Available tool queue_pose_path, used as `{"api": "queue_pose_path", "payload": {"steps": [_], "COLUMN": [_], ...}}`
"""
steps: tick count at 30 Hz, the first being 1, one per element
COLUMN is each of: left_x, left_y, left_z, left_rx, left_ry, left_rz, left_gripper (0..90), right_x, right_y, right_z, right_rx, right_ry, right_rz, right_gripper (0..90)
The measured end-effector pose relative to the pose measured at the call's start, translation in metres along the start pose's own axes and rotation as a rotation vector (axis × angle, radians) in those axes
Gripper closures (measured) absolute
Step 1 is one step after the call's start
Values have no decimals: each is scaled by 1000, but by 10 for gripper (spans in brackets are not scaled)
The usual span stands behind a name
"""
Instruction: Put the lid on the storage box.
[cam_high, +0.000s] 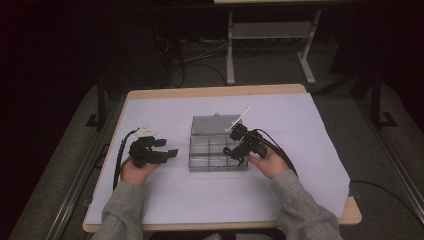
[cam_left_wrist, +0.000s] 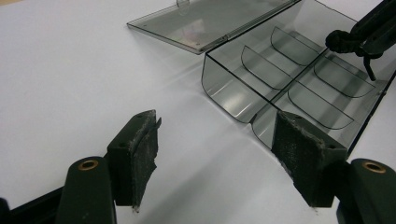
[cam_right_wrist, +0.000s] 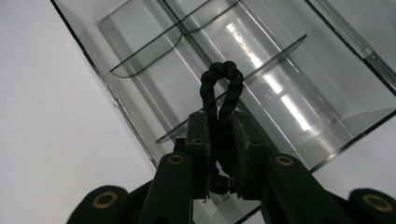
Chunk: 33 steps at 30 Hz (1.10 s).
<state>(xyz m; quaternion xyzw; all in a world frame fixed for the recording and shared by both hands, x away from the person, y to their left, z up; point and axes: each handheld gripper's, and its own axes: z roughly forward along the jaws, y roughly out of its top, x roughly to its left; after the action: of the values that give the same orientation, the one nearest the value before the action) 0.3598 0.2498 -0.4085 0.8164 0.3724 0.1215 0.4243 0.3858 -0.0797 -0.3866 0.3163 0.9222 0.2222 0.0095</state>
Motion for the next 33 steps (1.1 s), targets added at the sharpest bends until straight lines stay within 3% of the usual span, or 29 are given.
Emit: {"api": "queue_pose_path", "payload": {"steps": [18,33], "left_x": [-1,-2], "left_y": [0,0], "left_z": [0,1], "left_rx": [9,8], "left_ry": [-1,-1], "left_rz": [17,14], "left_gripper": [313,313], "right_x": [0,0], "right_y": [-12,-12], "right_z": [7,19], "right_rx": [53,96], "right_ry": [-8,-24], "right_rz": [20,19], "right_gripper": [776,775]}}
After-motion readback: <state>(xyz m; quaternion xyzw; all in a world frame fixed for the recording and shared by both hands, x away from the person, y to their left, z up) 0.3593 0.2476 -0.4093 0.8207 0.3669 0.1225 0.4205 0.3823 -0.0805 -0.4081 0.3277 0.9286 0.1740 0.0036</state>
